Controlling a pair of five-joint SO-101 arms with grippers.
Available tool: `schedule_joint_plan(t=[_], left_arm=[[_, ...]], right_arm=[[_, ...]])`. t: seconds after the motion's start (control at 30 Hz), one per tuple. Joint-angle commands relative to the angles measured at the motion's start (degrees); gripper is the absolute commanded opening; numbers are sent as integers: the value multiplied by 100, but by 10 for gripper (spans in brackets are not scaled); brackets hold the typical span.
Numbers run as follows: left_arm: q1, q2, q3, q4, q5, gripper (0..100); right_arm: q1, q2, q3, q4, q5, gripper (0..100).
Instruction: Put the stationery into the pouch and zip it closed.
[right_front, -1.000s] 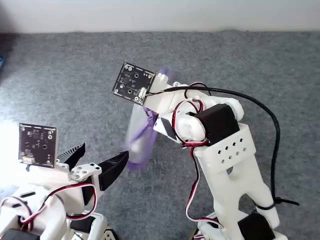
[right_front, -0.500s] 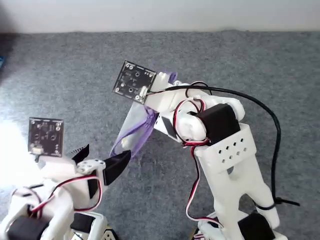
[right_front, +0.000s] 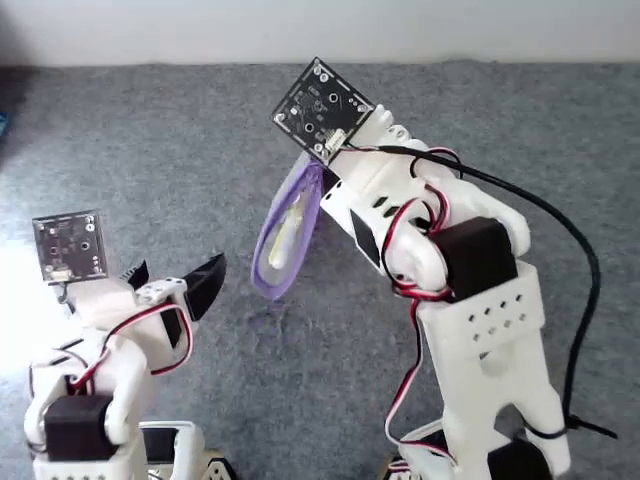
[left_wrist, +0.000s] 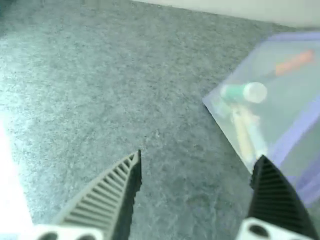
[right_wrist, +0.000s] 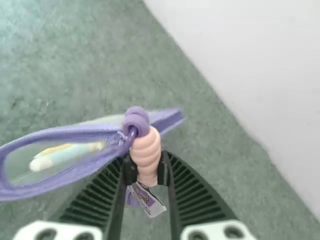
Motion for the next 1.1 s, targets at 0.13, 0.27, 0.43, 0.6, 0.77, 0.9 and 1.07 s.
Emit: schedule_joint_plan(t=[0.13, 0.27, 0.43, 0.6, 0.77, 0.9, 1.07], left_arm=[[281, 18, 831, -1099, -70, 337], [484, 0, 831, -1187, -53, 337], [484, -26, 637, -1011, -62, 337], [492, -35, 224, -492, -35, 337], [510, -35, -497, -185, 97, 337], [571, -35, -1033, 114, 211, 337], [1029, -35, -1604, 633, 290, 337]], right_arm=[[-57, -382, -149, -295, -79, 8], [-119, -391, -149, -295, -79, 8], [-119, -338, -149, -312, -35, 8], [-224, -312, -123, -813, 440, 8], [-198, 22, -123, -1499, 554, 8], [-251, 251, -123, -1991, 554, 8], [-312, 497, -141, -2211, 563, 8]])
